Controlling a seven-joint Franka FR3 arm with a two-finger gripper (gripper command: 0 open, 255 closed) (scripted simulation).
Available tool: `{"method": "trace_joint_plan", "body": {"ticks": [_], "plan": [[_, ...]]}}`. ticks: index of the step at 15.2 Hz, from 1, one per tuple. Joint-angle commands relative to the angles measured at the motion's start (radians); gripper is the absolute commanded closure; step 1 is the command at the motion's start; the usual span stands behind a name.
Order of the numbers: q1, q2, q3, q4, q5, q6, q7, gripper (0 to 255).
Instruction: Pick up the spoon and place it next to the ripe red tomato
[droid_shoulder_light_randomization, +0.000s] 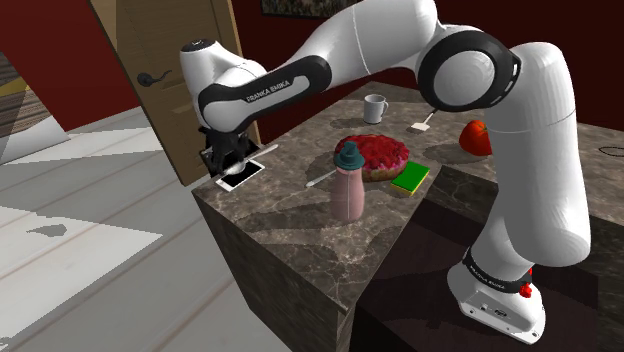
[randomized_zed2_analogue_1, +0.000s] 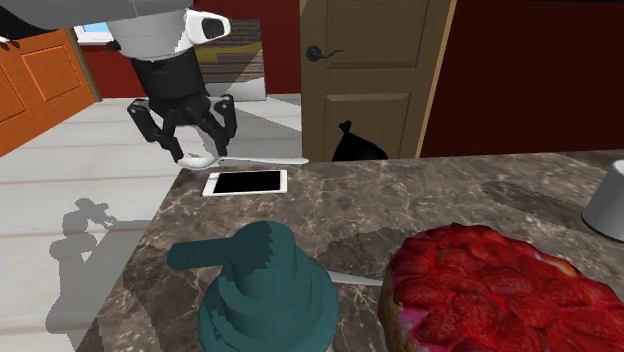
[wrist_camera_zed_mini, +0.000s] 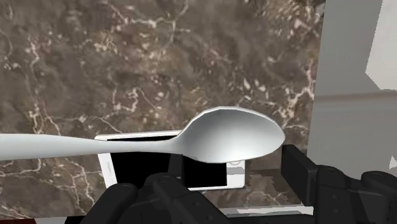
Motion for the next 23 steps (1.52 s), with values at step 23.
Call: {"method": "trace_joint_plan", "body": {"ticks": [23], "plan": [[-0.113, -0.253, -0.010, -0.151, 0.081, -0.083, -0.145, 255]]}}
